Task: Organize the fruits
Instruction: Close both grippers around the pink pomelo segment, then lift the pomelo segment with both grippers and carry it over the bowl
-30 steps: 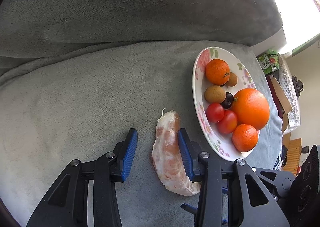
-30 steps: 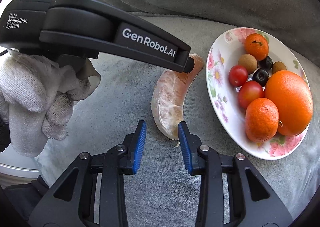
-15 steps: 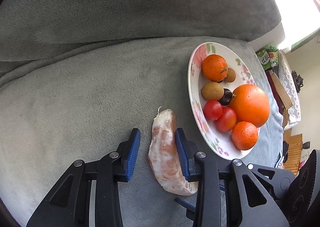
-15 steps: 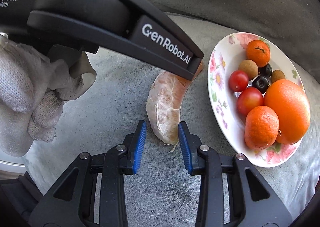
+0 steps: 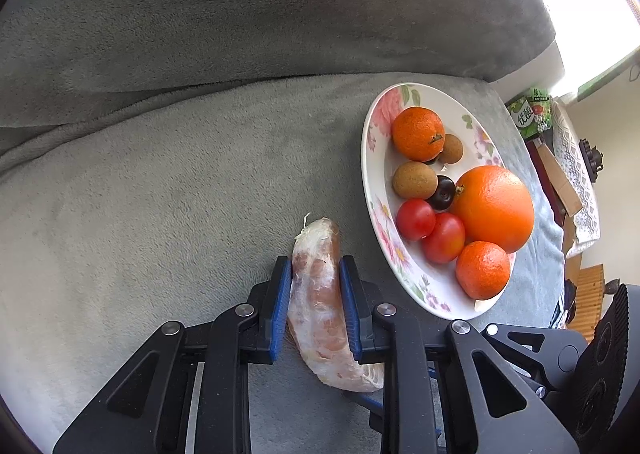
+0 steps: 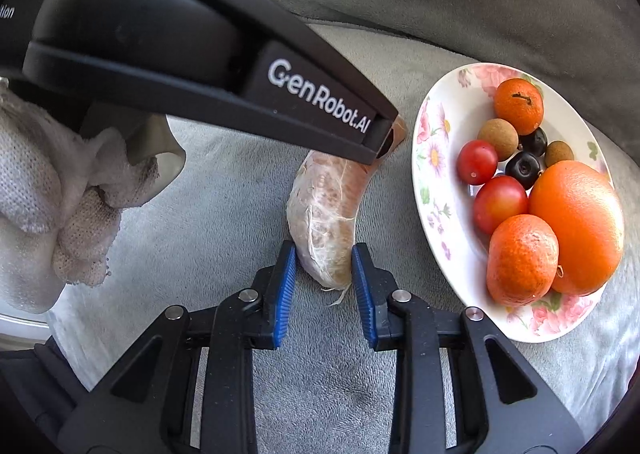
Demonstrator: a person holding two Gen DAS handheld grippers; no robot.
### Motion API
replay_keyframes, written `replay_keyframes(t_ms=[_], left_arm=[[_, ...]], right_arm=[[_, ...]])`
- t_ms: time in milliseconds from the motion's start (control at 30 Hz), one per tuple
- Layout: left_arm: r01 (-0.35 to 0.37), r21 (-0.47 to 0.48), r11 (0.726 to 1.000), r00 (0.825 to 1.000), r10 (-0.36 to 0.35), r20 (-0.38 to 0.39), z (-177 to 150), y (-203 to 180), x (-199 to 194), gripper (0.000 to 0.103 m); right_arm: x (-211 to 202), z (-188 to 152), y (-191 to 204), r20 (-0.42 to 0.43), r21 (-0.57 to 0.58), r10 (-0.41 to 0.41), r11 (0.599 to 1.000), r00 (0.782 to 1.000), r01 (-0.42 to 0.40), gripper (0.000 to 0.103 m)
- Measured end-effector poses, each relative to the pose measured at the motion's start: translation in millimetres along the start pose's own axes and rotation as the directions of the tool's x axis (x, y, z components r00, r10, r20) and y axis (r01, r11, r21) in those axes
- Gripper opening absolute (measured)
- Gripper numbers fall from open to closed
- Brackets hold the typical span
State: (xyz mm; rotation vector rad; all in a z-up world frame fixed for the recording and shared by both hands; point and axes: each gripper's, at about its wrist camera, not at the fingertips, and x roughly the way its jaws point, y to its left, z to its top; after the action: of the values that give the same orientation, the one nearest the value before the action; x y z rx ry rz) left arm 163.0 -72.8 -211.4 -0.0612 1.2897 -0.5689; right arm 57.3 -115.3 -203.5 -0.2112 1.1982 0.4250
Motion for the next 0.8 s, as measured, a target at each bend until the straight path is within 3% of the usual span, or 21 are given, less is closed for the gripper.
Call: replay_keyframes(t_ms=[800], left_arm=[[-0.008,-0.049,0.999,0.997,0.012,0.08,-3.3,9.1,-42.7,0.021]], right_arm=[[-51.0,4.7,5.3,0.067,-0.071,0.025,0.997,0.997,-0.02,0.028]])
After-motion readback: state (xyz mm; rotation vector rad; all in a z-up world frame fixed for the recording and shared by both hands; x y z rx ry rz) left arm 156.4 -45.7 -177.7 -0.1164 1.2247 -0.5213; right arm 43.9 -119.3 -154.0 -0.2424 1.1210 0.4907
